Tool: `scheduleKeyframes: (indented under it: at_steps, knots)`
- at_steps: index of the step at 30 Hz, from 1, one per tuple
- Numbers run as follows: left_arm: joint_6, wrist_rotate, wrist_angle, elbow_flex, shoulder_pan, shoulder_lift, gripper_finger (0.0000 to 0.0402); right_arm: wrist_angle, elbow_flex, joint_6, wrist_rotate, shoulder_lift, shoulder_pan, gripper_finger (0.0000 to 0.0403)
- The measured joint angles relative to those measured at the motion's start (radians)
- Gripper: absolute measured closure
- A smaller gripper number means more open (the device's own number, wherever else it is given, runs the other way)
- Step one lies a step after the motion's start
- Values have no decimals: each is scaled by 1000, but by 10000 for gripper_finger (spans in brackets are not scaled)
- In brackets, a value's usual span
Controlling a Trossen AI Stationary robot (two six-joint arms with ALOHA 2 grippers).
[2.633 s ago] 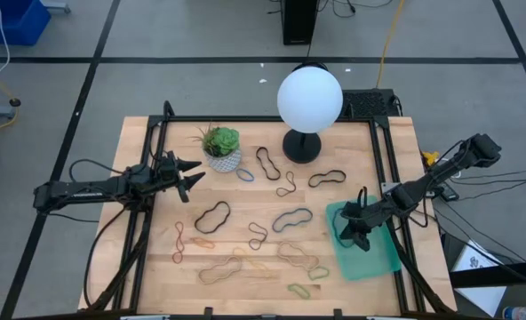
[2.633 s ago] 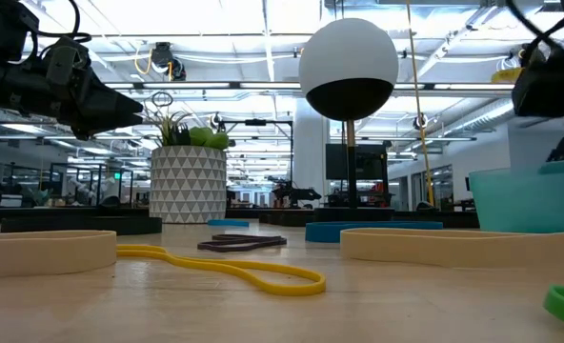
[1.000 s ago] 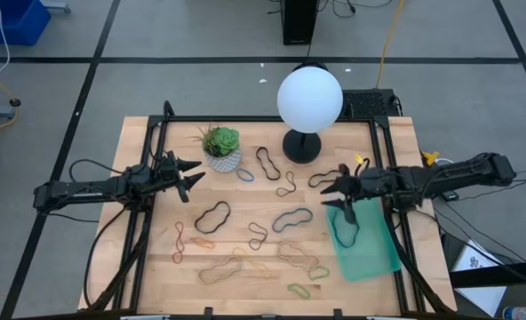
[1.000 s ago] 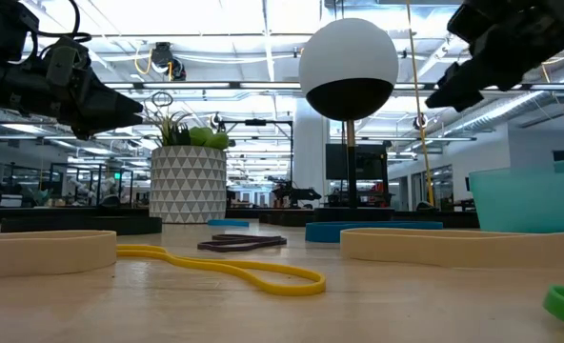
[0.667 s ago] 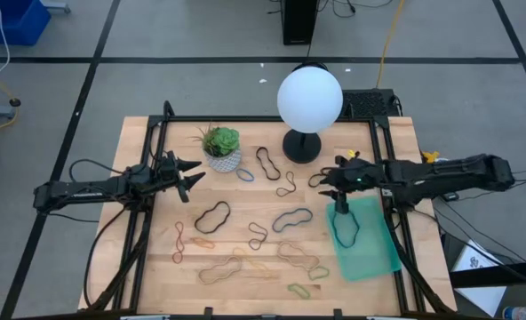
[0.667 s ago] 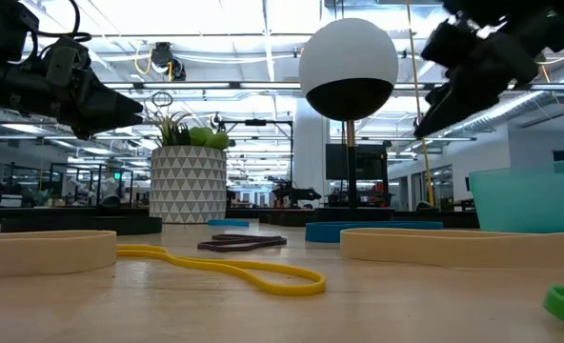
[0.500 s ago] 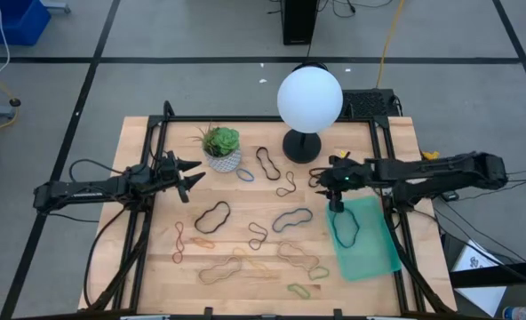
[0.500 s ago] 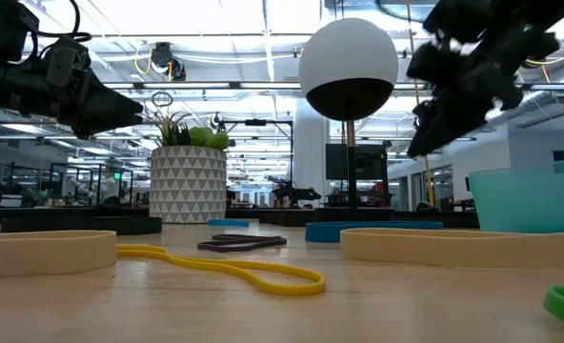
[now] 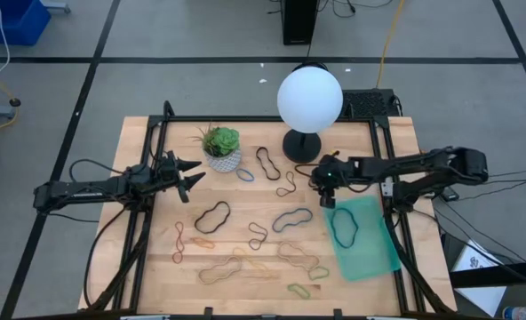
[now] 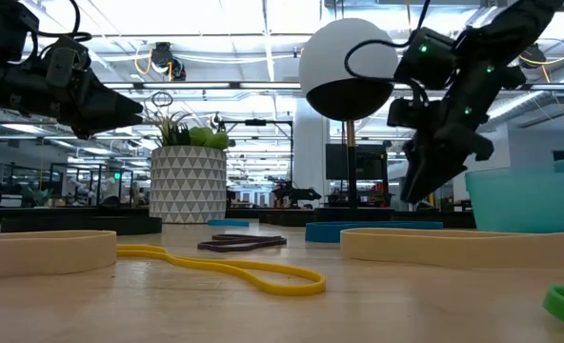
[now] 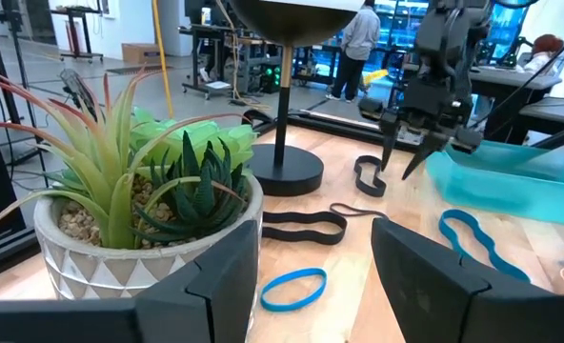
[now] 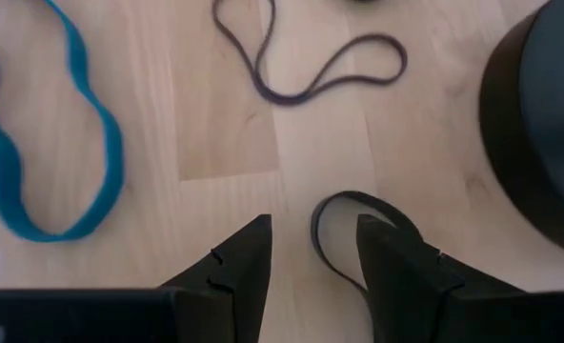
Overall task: Pick and place rubber bands into bin
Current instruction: Put the top right black rubber band into the bin
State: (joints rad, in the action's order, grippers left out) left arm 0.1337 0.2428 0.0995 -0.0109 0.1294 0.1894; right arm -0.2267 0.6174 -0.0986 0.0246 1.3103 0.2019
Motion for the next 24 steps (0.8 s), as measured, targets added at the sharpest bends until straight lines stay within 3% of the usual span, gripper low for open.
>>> scheduleKeyframes:
  at_steps: [8, 24]
  knots:
    - [0, -1, -1, 0, 0, 0, 188, 26, 0, 6, 0, 51, 9, 251]
    - [1, -1, -1, 0, 0, 0, 188, 28, 0, 244, 30, 50, 29, 250]
